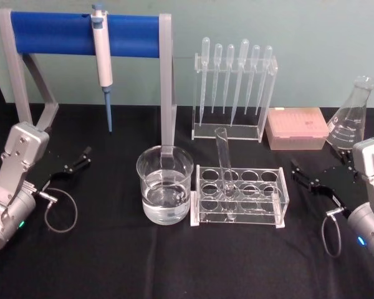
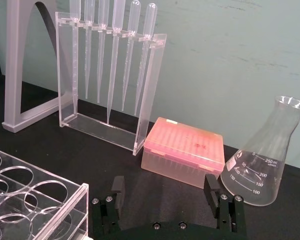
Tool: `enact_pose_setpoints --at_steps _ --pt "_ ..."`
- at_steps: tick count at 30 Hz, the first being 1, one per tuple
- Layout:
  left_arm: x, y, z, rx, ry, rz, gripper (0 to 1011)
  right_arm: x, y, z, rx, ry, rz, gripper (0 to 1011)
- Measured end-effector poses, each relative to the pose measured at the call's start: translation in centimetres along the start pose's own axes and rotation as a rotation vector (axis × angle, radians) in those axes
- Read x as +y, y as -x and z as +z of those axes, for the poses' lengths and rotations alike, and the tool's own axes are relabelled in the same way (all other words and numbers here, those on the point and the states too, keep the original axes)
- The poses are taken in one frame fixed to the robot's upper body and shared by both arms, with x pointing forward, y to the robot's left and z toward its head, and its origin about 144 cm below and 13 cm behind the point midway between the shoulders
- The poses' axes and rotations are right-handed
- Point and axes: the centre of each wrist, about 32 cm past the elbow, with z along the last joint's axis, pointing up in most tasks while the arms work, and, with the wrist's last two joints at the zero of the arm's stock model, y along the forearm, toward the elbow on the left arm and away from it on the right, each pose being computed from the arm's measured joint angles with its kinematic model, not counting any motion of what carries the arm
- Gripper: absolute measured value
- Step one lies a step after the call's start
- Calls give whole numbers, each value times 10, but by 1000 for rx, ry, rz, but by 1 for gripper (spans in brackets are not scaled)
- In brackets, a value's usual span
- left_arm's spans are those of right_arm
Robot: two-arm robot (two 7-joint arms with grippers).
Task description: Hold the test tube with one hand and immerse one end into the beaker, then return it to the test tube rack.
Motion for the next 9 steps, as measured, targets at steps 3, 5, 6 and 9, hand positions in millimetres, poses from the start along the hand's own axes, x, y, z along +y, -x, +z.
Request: enact_pose_setpoints --at_steps 3,5,6,9 --pt "0 0 0 0 0 0 1000 0 0 0 1 0 0 1002" --pt "0 0 0 0 0 0 1000 0 0 0 3 0 0 1002" --pt "0 0 0 0 0 0 1000 0 0 0 4 0 0 1002" --pt "0 0 0 0 0 0 1000 0 0 0 5 -1 0 1002"
